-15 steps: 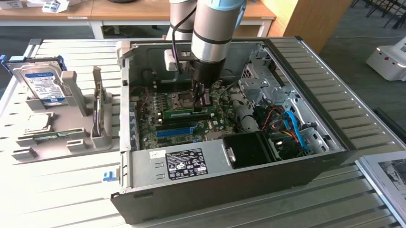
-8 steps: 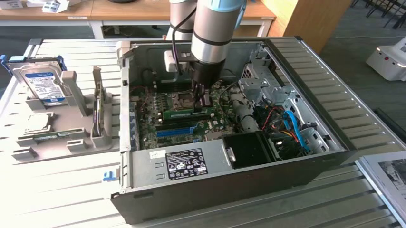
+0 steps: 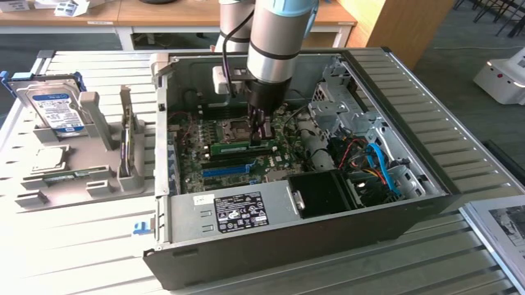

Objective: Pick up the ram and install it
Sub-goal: 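Insert the ram into the slot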

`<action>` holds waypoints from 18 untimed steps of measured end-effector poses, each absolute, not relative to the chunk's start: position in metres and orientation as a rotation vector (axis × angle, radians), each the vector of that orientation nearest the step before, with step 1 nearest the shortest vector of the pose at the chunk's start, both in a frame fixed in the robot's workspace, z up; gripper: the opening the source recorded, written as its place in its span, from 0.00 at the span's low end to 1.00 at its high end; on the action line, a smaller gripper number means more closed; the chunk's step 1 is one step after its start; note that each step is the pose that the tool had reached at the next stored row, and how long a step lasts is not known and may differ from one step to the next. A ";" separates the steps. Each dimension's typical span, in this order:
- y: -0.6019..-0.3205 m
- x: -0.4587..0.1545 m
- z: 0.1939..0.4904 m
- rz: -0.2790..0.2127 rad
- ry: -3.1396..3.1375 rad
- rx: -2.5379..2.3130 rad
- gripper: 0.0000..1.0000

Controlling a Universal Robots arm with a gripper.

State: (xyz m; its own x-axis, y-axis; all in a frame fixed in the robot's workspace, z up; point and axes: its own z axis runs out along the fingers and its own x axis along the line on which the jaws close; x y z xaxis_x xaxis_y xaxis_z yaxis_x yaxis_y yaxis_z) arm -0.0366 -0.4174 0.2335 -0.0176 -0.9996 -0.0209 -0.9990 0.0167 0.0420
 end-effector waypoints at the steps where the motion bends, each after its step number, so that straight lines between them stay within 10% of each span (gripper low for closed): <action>1: -0.417 -0.037 0.233 -0.070 -2.229 2.191 0.11; 18: -0.416 -0.037 0.233 -0.070 -2.224 2.197 0.11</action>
